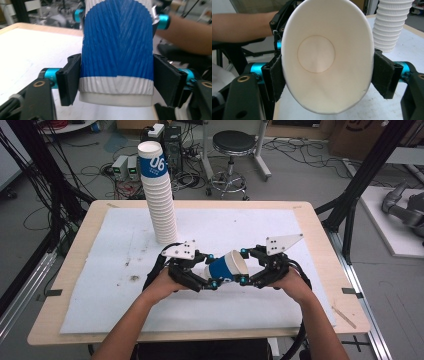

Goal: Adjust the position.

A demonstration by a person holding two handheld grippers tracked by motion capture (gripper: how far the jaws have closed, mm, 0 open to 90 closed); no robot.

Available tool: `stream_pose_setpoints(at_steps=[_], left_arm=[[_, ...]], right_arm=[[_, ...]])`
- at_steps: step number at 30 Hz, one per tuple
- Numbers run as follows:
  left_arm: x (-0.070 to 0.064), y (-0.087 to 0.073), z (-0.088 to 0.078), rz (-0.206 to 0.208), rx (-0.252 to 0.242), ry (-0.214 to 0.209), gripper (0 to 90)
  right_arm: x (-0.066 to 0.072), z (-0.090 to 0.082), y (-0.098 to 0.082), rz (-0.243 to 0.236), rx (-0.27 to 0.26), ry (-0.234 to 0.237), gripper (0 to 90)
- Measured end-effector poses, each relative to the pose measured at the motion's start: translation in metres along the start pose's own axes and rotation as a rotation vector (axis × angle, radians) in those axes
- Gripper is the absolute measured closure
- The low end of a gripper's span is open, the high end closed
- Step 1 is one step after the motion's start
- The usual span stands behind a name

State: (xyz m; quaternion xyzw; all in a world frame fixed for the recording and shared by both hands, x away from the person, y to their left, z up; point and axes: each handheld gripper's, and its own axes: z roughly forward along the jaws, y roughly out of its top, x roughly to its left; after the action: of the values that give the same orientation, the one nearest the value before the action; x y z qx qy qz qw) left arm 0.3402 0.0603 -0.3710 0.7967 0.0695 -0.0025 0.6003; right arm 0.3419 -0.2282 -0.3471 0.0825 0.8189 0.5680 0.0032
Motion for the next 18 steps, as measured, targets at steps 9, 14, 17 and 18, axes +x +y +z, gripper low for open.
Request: stream_pose_setpoints(at_steps=[9,14,17,18], left_arm=[[-0.002,-0.005,0.0068,0.041,0.087,0.005,29.9],[0.0002,-0.0077,0.008,0.004,0.013,-0.001,30.0],[0.0007,-0.0096,0.0086,-0.005,-0.011,-0.006,30.0],[-0.0001,-0.0098,0.0096,-0.005,-0.008,-0.002,30.0]], right_arm=[[0.0014,0.002,0.0012,0.005,0.061,-0.009,26.2],[0.0012,0.0037,0.002,0.075,-0.025,-0.012,18.2],[0.0009,0.0044,0.0029,0.113,-0.083,-0.017,18.1],[0.0011,0.0043,0.0035,0.105,-0.087,-0.015,20.7]])
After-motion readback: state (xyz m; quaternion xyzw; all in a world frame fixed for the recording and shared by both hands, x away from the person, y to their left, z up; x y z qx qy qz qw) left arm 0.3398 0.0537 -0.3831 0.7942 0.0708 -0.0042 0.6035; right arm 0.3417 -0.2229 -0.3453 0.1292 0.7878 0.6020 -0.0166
